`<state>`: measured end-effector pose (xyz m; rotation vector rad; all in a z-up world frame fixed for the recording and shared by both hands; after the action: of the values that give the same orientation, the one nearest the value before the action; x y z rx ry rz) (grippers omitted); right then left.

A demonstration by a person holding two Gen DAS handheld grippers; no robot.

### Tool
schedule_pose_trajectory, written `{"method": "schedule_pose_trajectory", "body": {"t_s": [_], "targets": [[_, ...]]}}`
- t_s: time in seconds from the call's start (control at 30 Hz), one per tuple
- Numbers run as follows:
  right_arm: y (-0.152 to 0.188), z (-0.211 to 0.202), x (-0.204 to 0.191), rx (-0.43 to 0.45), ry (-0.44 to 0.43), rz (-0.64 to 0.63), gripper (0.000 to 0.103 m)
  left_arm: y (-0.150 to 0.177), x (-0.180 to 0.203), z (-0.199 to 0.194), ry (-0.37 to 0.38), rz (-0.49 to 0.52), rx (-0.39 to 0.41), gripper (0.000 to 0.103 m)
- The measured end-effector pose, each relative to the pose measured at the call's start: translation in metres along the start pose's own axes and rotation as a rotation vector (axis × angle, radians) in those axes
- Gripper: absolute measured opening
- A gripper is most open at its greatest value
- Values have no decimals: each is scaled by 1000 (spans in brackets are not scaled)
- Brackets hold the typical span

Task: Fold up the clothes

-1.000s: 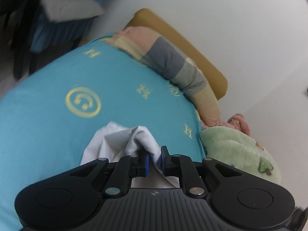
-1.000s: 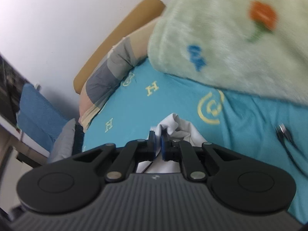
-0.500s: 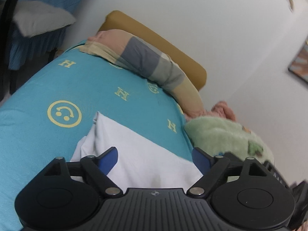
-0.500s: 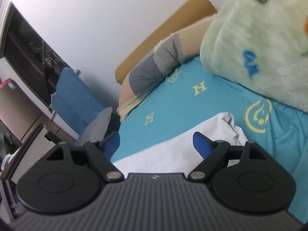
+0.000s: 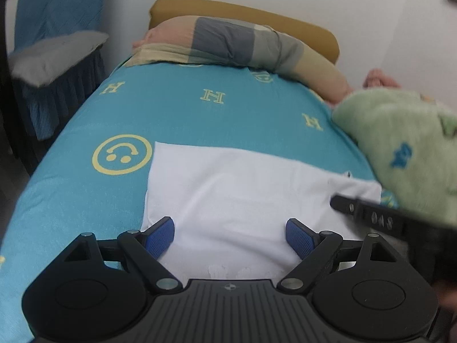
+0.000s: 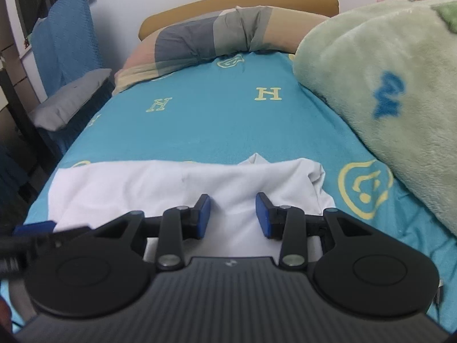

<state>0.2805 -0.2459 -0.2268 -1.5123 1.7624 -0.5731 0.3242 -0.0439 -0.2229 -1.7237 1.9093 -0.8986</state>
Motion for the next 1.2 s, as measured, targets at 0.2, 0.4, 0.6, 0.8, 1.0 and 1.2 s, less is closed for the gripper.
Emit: {"method": "schedule_pose_trajectory", "body": {"t_s": [0.2,0.4,0.6,0.8,1.0,1.2], "targets": [[-3,-16,-4,-17,-29,32,38,-3,-1,-14,7,-29,19,87],[3,-45,-20,-17,-40,-15,39,-1,1,-43,11,-25,41,87],[18,-78,-25,-19,-44,-31,38,21,3,-50,-33,33,-46,86],[35,-82,-26,-37,-10,-71,36,31,-2,-49,-27,9,-85,86],[30,-112,-26,1,-36,0,38,33,6,-75,-16,31,-36,85],[50,-104,-26,-47,-12,-36,36,46,9,-59,-63,50,-103,85]]}}
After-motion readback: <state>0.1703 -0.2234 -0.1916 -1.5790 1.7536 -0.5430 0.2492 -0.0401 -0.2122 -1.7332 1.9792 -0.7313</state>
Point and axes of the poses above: each gripper's, at about its wrist camera, not at the fingertips, and z roughly the way its jaws point, x to its right, y to its underside, the point moved 5 cm from there along z, roughly the way its jaws point, and after that the axes turned 2 degrees about z, right-handed, at the moved point
